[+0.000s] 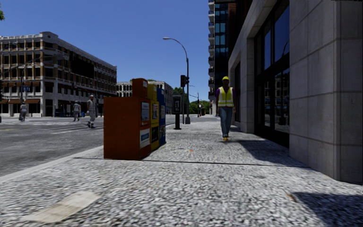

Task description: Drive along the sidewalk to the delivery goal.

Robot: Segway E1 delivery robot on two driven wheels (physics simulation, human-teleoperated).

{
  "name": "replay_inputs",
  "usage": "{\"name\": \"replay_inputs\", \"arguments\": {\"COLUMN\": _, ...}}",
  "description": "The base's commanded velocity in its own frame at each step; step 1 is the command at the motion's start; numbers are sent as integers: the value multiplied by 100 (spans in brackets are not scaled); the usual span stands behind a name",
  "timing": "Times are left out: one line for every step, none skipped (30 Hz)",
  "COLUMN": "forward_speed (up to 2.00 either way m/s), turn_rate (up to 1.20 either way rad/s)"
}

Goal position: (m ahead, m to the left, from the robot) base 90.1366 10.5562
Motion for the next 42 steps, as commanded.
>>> {"name": "replay_inputs", "arguments": {"forward_speed": 200, "turn_rate": 0}}
{"name": "replay_inputs", "arguments": {"forward_speed": 200, "turn_rate": 0}}
{"name": "replay_inputs", "arguments": {"forward_speed": 200, "turn_rate": 0}}
{"name": "replay_inputs", "arguments": {"forward_speed": 200, "turn_rate": 0}}
{"name": "replay_inputs", "arguments": {"forward_speed": 200, "turn_rate": 0}}
{"name": "replay_inputs", "arguments": {"forward_speed": 200, "turn_rate": 0}}
{"name": "replay_inputs", "arguments": {"forward_speed": 200, "turn_rate": 0}}
{"name": "replay_inputs", "arguments": {"forward_speed": 200, "turn_rate": 0}}
{"name": "replay_inputs", "arguments": {"forward_speed": 200, "turn_rate": 0}}
{"name": "replay_inputs", "arguments": {"forward_speed": 200, "turn_rate": 0}}
{"name": "replay_inputs", "arguments": {"forward_speed": 200, "turn_rate": 0}}
{"name": "replay_inputs", "arguments": {"forward_speed": 200, "turn_rate": 0}}
{"name": "replay_inputs", "arguments": {"forward_speed": 200, "turn_rate": 0}}
{"name": "replay_inputs", "arguments": {"forward_speed": 200, "turn_rate": 0}}
{"name": "replay_inputs", "arguments": {"forward_speed": 200, "turn_rate": 0}}
{"name": "replay_inputs", "arguments": {"forward_speed": 200, "turn_rate": 0}}
{"name": "replay_inputs", "arguments": {"forward_speed": 200, "turn_rate": 0}}
{"name": "replay_inputs", "arguments": {"forward_speed": 200, "turn_rate": 0}}
{"name": "replay_inputs", "arguments": {"forward_speed": 200, "turn_rate": 0}}
{"name": "replay_inputs", "arguments": {"forward_speed": 200, "turn_rate": 0}}
{"name": "replay_inputs", "arguments": {"forward_speed": 200, "turn_rate": 0}}
{"name": "replay_inputs", "arguments": {"forward_speed": 200, "turn_rate": 0}}
{"name": "replay_inputs", "arguments": {"forward_speed": 200, "turn_rate": 0}}
{"name": "replay_inputs", "arguments": {"forward_speed": 200, "turn_rate": 0}}
{"name": "replay_inputs", "arguments": {"forward_speed": 200, "turn_rate": 0}}
{"name": "replay_inputs", "arguments": {"forward_speed": 200, "turn_rate": 0}}
{"name": "replay_inputs", "arguments": {"forward_speed": 200, "turn_rate": 0}}
{"name": "replay_inputs", "arguments": {"forward_speed": 200, "turn_rate": 0}}
{"name": "replay_inputs", "arguments": {"forward_speed": 200, "turn_rate": 0}}
{"name": "replay_inputs", "arguments": {"forward_speed": 200, "turn_rate": 0}}
{"name": "replay_inputs", "arguments": {"forward_speed": 200, "turn_rate": 0}}
{"name": "replay_inputs", "arguments": {"forward_speed": 200, "turn_rate": 0}}
{"name": "replay_inputs", "arguments": {"forward_speed": 200, "turn_rate": -12}}
{"name": "replay_inputs", "arguments": {"forward_speed": 200, "turn_rate": -35}}
{"name": "replay_inputs", "arguments": {"forward_speed": 200, "turn_rate": -35}}
{"name": "replay_inputs", "arguments": {"forward_speed": 200, "turn_rate": -98}}
{"name": "replay_inputs", "arguments": {"forward_speed": 200, "turn_rate": -120}}
{"name": "replay_inputs", "arguments": {"forward_speed": 200, "turn_rate": -120}}
{"name": "replay_inputs", "arguments": {"forward_speed": 200, "turn_rate": -120}}
{"name": "replay_inputs", "arguments": {"forward_speed": 200, "turn_rate": -120}}
{"name": "replay_inputs", "arguments": {"forward_speed": 200, "turn_rate": -120}}
{"name": "replay_inputs", "arguments": {"forward_speed": 200, "turn_rate": -116}}
